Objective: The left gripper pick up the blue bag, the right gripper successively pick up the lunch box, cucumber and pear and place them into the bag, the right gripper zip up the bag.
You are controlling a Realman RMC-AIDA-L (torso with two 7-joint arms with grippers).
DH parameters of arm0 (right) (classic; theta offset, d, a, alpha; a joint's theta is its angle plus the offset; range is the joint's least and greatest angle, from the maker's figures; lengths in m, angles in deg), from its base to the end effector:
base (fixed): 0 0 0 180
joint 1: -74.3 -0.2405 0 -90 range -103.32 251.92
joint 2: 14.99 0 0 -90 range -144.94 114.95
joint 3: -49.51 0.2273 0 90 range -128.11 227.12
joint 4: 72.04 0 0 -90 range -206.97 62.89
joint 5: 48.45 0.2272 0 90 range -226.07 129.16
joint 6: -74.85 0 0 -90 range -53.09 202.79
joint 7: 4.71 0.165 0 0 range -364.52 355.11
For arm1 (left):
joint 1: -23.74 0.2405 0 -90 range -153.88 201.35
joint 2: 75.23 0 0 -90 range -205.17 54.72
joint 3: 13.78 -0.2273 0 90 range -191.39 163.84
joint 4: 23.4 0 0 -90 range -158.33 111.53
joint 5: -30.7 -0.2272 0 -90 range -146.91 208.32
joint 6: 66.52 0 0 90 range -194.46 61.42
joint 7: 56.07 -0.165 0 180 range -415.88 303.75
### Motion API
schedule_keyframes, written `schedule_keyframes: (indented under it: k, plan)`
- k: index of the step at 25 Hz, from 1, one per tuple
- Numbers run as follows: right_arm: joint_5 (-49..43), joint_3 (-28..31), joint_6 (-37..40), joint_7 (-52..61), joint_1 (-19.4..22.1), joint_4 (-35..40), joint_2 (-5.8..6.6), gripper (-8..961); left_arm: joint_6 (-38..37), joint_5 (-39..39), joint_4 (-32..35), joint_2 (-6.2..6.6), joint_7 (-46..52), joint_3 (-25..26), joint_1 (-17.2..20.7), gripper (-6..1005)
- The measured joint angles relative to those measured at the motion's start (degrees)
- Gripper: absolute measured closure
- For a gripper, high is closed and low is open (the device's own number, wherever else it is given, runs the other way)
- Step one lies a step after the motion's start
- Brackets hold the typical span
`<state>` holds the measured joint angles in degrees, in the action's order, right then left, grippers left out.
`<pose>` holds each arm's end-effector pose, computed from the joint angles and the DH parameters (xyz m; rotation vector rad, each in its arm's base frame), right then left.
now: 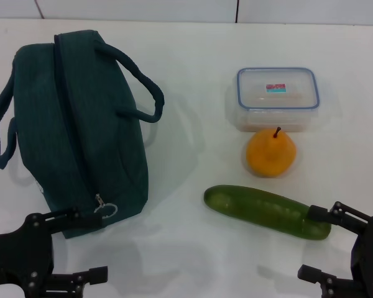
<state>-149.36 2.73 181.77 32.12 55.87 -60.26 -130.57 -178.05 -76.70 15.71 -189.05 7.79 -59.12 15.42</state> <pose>0.2704 0.2076 -0.0334 -2.6652 0.2226 1.1738 -0.3048 0.1986 0.0342 -2.8228 -0.5263 -0.8750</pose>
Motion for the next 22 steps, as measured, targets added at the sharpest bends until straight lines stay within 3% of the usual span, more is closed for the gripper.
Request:
schedule_keyframes:
  k: [22]
  plan:
    - [0.00,0.20,0.48,-0.09,-3.28,-2.73,-0.18,94,-0.50,0.27,0.00,-0.09,1.72,0.09,0.13,124]
